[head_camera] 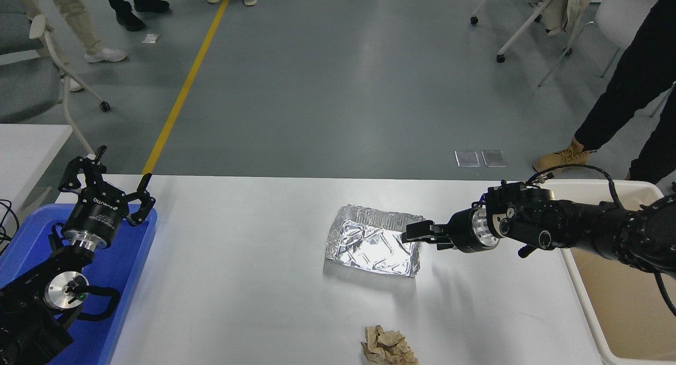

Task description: Clean the table surface

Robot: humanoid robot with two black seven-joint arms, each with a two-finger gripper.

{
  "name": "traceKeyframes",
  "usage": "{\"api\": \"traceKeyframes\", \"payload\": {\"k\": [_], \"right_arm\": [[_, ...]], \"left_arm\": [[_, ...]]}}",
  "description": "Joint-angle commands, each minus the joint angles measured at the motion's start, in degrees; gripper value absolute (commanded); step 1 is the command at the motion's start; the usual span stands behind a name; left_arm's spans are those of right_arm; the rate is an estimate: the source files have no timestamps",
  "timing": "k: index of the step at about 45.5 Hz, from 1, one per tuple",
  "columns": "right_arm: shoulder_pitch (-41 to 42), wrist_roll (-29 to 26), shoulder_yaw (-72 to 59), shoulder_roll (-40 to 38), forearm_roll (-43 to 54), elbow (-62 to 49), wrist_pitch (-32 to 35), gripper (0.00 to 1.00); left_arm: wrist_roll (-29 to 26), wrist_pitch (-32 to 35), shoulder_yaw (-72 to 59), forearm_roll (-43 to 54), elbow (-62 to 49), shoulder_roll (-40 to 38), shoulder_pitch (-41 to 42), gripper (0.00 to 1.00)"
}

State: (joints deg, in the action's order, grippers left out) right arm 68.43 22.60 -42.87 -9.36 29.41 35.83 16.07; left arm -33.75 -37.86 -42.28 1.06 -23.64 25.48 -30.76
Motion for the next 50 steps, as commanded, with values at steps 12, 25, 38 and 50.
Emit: {"api": "traceKeyframes", "payload": {"k": [12, 25, 38, 50], "right_arm": [[-3.3, 0.2, -0.4, 3.2, -0.1, -4.6, -3.3, 0.94], [-3.8, 0.3, -1.1, 3.2, 1.6, -5.2, -3.9, 0.86], [-4.7, 0.4, -1.1, 4.3, 1.9, -7.3, -4.2, 0.83], [-5.2, 0.4, -1.2, 4.7, 2.8, -7.4, -4.4, 0.79]], "left_arm": [[0.0, 0.1, 0.0, 0.0, 0.0, 0.0, 0.0, 1.00], [0.0, 0.1, 0.0, 0.0, 0.0, 0.0, 0.0, 1.00], [0.0, 0.1, 0.0, 0.0, 0.0, 0.0, 0.0, 1.00], [0.0, 0.1, 0.0, 0.0, 0.0, -0.1, 0.0, 1.00]]}}
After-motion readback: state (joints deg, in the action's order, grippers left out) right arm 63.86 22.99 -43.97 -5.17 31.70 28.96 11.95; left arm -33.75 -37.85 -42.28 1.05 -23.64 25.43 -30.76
